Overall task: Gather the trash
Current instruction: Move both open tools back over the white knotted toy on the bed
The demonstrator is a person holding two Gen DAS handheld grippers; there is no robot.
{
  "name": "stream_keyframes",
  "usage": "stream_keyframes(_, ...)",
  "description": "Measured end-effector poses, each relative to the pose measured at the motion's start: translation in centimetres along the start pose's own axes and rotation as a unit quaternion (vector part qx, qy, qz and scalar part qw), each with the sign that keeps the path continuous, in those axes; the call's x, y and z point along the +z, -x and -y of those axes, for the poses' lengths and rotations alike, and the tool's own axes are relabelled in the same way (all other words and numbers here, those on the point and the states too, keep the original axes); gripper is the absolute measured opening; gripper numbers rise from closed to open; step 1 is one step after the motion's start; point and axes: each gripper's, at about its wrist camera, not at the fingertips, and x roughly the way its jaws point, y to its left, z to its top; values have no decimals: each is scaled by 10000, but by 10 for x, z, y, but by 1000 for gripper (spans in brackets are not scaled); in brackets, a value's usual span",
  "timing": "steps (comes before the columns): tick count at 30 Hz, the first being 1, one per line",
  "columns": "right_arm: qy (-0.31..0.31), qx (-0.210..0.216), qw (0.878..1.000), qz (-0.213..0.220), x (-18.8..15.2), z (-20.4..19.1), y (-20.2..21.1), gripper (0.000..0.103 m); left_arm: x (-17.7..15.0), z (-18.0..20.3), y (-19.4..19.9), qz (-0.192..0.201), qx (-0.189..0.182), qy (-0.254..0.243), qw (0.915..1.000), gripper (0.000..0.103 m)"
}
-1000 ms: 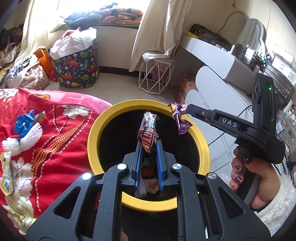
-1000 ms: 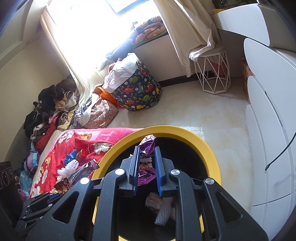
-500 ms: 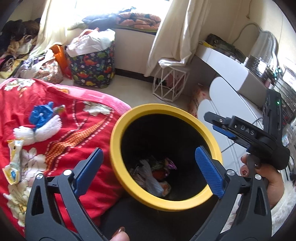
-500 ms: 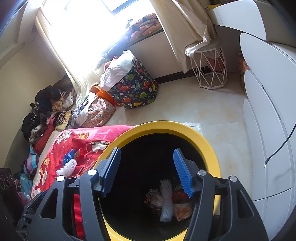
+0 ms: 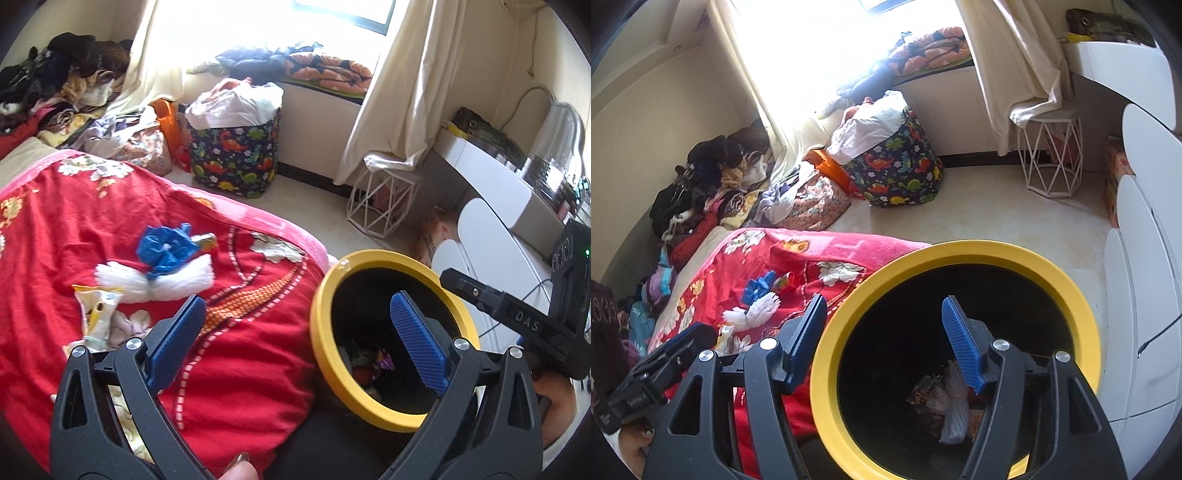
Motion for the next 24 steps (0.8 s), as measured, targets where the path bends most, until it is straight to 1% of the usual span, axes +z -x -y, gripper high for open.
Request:
stream_keyframes(7, 318, 179, 9992, -155, 2, -33, -15, 62, 8, -37, 11, 159, 290, 295, 9990, 92)
stream_keyframes(17, 819, 655, 9936, -423, -2, -89, -48, 63, 17, -94, 23, 318, 738, 746, 9940, 92)
stream_keyframes(22, 1002, 855, 9894, -619, -4, -113, -73, 63, 20, -123, 24, 296, 906, 939, 9910, 92)
stream_keyframes(24, 1051, 939, 9875, -703, -5, -123, -84, 63, 24, -131, 22, 268, 914, 958, 9908, 91)
